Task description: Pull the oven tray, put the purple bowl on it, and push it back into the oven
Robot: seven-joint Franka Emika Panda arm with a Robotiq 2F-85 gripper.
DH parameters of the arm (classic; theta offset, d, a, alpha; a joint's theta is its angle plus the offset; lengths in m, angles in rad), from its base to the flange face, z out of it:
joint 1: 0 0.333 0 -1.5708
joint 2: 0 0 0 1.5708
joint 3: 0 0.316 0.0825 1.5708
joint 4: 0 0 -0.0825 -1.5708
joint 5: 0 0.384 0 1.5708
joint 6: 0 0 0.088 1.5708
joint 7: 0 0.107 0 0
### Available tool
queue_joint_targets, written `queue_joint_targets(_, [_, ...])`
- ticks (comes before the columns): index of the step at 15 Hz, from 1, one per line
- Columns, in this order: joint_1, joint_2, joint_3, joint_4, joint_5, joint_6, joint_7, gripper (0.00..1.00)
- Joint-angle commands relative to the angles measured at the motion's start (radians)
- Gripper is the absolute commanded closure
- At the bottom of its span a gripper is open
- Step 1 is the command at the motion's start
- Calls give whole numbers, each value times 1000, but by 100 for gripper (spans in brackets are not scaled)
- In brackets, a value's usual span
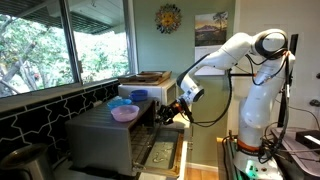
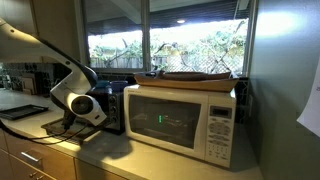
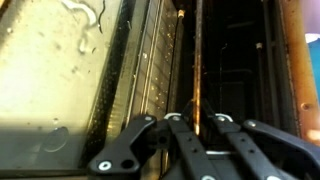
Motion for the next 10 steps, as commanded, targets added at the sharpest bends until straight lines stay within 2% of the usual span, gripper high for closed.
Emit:
queue_joint_targets(1, [-28, -25, -12, -47, -91, -14, 69, 98])
queue_joint_targets(10, [-30, 1, -4, -38, -104, 3, 76, 98])
